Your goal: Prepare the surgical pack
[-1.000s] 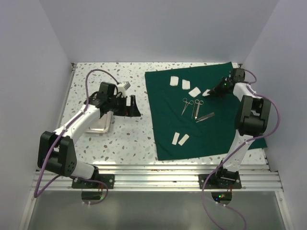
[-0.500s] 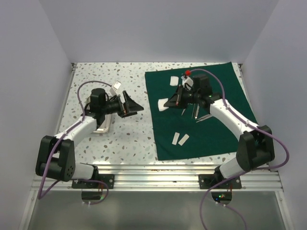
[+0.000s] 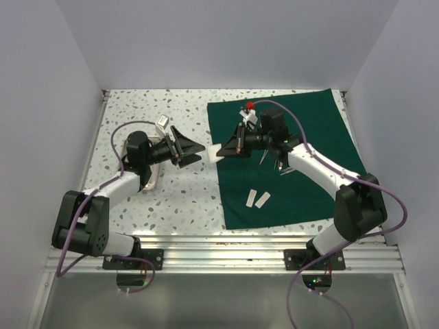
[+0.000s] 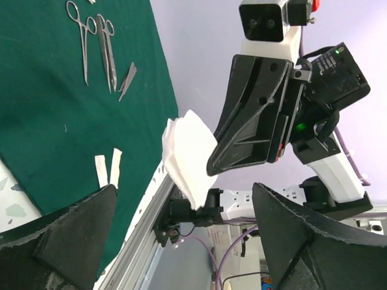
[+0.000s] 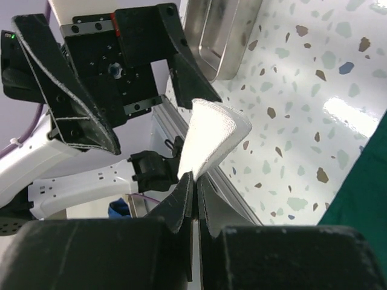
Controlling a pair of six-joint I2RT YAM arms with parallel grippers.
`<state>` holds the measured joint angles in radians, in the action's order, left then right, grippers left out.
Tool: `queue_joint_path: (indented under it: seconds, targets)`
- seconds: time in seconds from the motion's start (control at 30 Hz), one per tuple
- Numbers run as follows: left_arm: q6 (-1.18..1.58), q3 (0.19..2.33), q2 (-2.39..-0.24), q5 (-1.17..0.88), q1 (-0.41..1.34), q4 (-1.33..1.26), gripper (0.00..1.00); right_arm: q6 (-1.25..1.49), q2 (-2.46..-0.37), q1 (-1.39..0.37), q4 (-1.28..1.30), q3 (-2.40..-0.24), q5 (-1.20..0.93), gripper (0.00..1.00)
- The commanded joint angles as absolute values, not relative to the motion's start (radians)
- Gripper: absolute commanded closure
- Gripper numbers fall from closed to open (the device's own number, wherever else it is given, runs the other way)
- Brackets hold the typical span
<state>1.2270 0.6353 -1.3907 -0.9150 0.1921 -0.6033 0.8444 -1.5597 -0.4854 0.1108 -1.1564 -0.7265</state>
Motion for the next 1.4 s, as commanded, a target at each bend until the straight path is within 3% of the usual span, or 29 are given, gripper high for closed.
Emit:
queue_joint_path:
  seconds: [0.0,0.33,0.47,0.83,1.1,1.2,1.23,1.3,1.33,1.37]
  targets:
    - [1.293,0.632,-1.411,-0.916,0.196,-0.702,0.04,0.879,-1.563,-0.500,0.029,-1.193,-0.756,1.00]
    - [1.387,0.660,-1.497,-0.934,0.201,-0.770,0.12,0.876,-1.598,-0.537,0.005,-1.210,-0.753,1.00]
    - [1.495,0.635,-1.531,-0.950,0.201,-0.911,0.23,0.859,-1.615,-0.557,0.009,-1.215,-0.741,1.00]
    - [1.523,0.629,-1.555,-0.988,0.199,-0.937,0.38,0.821,-1.657,-0.571,0.008,-1.229,-0.710,1.00]
    - [1.525,0.629,-1.586,-1.002,0.195,-0.946,0.67,0.798,-1.675,-0.571,0.025,-1.253,-0.715,1.00]
    - [1.523,0.630,-1.597,-1.009,0.189,-0.951,0.88,0.778,-1.678,-0.571,0.054,-1.269,-0.710,1.00]
    - [1.522,0.632,-1.601,-1.012,0.183,-0.954,1.00,0.772,-1.683,-0.571,0.083,-1.275,-0.709,0.94]
    - [1.503,0.634,-1.608,-1.020,0.170,-0.945,1.00,0.744,-1.689,-0.572,0.130,-1.302,-0.700,0.77]
    - [1.488,0.638,-1.609,-1.025,0.152,-0.933,1.00,0.732,-1.690,-0.571,0.194,-1.314,-0.684,0.59]
    - [1.468,0.643,-1.608,-1.026,0.140,-0.881,1.00,0.694,-1.692,-0.568,0.239,-1.330,-0.667,0.52]
